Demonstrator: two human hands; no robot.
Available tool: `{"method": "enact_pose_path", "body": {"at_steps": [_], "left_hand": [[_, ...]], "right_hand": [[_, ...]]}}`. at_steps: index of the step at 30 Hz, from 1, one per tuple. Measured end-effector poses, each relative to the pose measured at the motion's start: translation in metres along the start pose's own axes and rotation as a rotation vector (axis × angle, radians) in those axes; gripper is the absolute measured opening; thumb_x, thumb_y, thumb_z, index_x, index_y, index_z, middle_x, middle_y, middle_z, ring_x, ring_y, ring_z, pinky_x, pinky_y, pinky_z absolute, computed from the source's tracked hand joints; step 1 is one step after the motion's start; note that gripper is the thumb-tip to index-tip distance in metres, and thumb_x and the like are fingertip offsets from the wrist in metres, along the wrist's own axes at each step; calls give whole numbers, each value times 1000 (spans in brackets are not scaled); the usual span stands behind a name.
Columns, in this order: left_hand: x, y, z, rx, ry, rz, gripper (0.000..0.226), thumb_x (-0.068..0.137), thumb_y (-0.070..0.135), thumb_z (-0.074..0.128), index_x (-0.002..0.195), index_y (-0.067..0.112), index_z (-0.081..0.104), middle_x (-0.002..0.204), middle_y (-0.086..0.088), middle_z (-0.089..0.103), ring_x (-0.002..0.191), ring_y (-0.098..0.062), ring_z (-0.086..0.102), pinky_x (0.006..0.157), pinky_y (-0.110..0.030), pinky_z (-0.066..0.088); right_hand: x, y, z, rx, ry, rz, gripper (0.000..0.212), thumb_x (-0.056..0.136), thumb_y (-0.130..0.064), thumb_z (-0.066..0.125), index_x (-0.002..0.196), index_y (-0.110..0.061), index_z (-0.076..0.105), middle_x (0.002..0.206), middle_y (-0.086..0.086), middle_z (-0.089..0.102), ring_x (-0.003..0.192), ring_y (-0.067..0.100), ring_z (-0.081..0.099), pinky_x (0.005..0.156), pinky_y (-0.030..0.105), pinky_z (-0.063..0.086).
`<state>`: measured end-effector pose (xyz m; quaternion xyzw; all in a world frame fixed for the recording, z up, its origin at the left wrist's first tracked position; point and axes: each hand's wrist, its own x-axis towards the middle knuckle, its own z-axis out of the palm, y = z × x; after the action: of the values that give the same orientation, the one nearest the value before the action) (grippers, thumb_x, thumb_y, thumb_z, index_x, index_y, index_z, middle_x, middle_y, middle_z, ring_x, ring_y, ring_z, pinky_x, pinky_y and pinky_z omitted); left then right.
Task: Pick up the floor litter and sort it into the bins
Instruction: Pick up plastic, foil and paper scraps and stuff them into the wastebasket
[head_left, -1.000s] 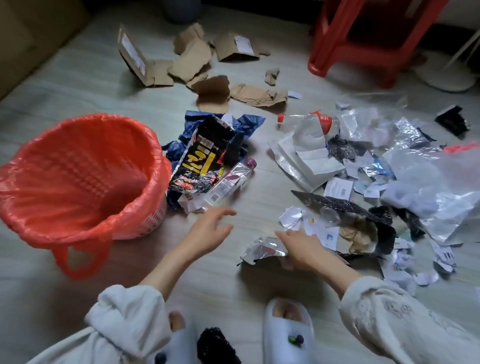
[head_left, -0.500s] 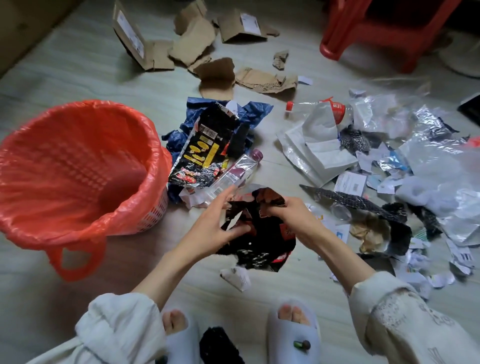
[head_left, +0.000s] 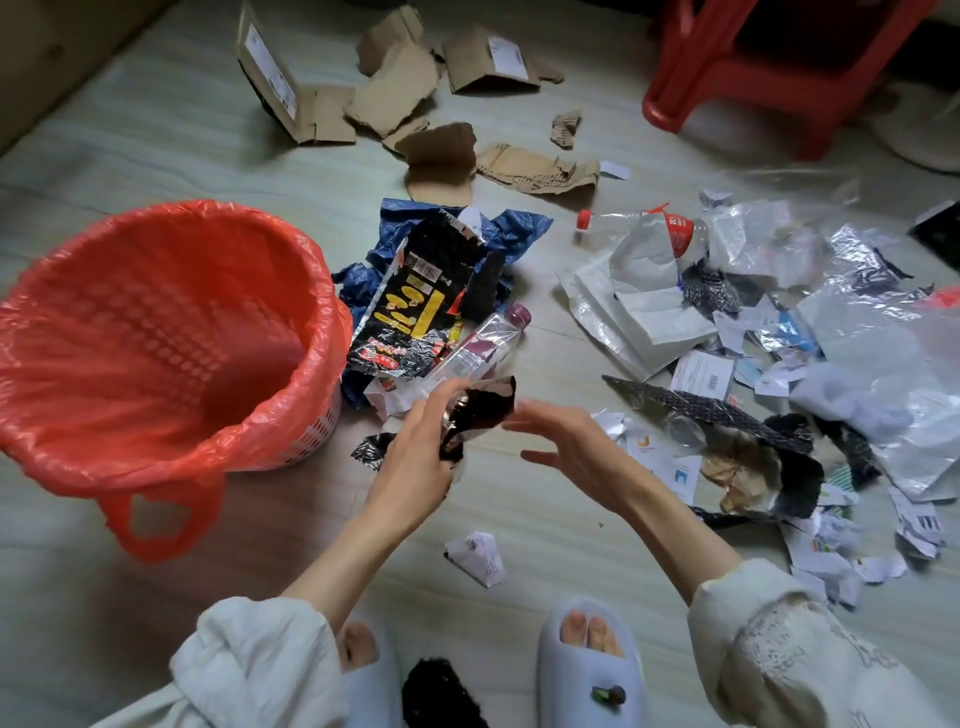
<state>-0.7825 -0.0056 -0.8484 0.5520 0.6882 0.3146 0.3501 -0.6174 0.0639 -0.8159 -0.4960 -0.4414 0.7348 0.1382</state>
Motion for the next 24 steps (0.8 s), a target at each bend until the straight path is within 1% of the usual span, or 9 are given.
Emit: {"method": "enact_pose_path", "body": {"at_steps": [2,4,6,8,12,14,19,22,24], "left_hand": [[-1,-5,-4,-3,39,-27,81,71,-18,47,134,32,40,132,-3,46,121,-20,44,99,-38,40],[-2,-9,-5,1,63,1,82,66,-24,41,129,28,49,126,-2,48,113,-13,45,96,-28,38],[-4,-8,-3,25,63,88,81,60,-27,41,117,29,59,116,1,49,101,-6,47,88,-22,39],[-4,-7,0,45,53,165,76,58,-23,43,105,35,59,114,2,48,99,-10,51,86,-26,45],[-6,-5,2,42,83,255,59,57,-8,41,100,32,53,118,-2,53,107,-11,51,87,-25,45],[-9,-5,2,52,90,299,58,58,-7,45,104,28,52,118,1,57,107,-10,52,86,-25,43],[-8,0,0,254,280,360,43,66,12,67,105,27,58,95,17,61,95,-5,50,80,-28,22],[-6,1,0,146,231,303,33,74,25,66,104,35,58,106,27,52,121,-8,37,104,-37,12],[-4,-1,-1,-39,110,200,45,74,9,71,102,41,60,116,23,48,126,-6,34,111,-27,18]], "right_hand": [[1,1,-6,194,127,56,40,86,-53,53,105,-20,66,118,3,63,113,19,55,95,45,47],[2,7,-6,297,133,161,52,80,-57,52,112,-18,60,121,8,57,113,26,56,87,50,52],[-1,13,5,351,7,263,65,71,-60,55,122,-20,55,121,7,53,115,32,55,83,51,54],[-3,17,17,402,-164,308,61,76,-55,56,126,-22,54,121,6,57,116,34,54,85,51,53],[0,18,27,495,-292,172,36,88,-17,57,124,-15,55,114,11,61,100,27,64,87,40,54],[2,19,27,527,-272,144,42,86,-1,56,126,-14,52,108,9,64,91,21,67,81,33,56],[0,28,24,168,-208,-4,58,73,-8,65,129,-18,50,124,-1,60,110,12,59,84,29,51],[-1,30,24,32,-43,-158,63,72,-7,69,130,-18,48,126,0,60,117,9,56,93,29,49],[0,28,26,-46,28,-213,59,73,-1,73,125,-17,51,122,0,62,114,8,58,93,29,51]]}}
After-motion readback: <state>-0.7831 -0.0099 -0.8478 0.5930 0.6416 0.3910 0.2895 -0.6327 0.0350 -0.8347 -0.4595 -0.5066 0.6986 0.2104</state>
